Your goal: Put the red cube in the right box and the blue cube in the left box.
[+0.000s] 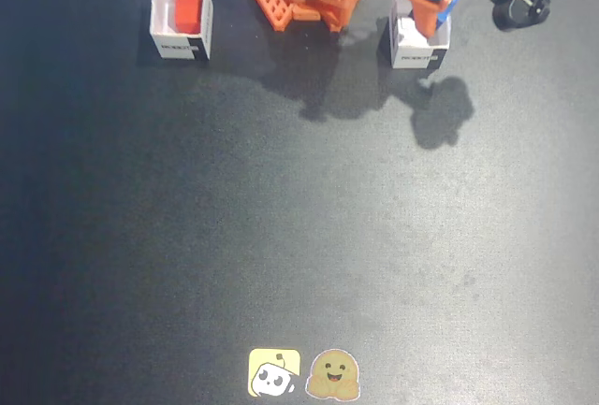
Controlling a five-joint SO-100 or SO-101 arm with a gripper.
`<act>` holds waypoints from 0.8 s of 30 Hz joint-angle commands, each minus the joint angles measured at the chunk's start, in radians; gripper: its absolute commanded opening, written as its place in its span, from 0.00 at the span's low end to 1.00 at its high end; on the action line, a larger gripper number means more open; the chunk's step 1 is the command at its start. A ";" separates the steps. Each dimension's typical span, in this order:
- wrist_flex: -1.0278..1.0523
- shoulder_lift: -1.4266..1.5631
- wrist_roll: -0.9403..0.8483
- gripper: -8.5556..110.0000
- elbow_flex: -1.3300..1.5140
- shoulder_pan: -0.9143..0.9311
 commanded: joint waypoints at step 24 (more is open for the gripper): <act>-0.087 -0.020 -0.035 0.09 -0.009 0.077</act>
